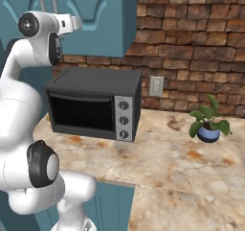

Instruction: Pick the sponge and spray from the cabinet and place them on the counter.

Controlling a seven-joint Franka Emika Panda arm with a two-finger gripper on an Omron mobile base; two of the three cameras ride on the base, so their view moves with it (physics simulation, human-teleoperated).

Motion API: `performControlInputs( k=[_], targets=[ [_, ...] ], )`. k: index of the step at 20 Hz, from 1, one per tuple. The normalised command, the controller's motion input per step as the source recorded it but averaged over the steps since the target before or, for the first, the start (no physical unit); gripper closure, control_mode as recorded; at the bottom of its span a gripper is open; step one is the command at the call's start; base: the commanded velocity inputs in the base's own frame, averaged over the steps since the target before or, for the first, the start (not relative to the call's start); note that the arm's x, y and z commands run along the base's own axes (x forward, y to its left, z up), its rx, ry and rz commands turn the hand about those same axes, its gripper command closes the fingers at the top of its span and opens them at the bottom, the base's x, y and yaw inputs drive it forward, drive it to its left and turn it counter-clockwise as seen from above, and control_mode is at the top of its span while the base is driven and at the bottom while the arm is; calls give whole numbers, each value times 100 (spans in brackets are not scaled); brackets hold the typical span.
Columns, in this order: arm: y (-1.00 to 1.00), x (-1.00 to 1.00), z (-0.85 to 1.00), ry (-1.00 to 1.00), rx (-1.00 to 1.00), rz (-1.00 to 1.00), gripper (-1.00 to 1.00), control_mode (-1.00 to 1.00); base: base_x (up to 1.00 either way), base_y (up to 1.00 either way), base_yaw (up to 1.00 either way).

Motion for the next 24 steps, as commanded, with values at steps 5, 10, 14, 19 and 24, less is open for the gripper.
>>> performControlInputs(
  k=[5,10,14,19,24],
  targets=[
    [-34,-14,-24,0,6,0,100,-100,0,0,0],
    [-63,-41,-16,-1,9,0,100,-100,0,0,0],
    [-66,-35,0,5,6,0,100,-100,0,0,0],
    [-76,-33,0,8,3,0,100,-100,0,0,0],
    [-79,-36,0,7,0,0,100,-100,0,0,0]
  ],
)
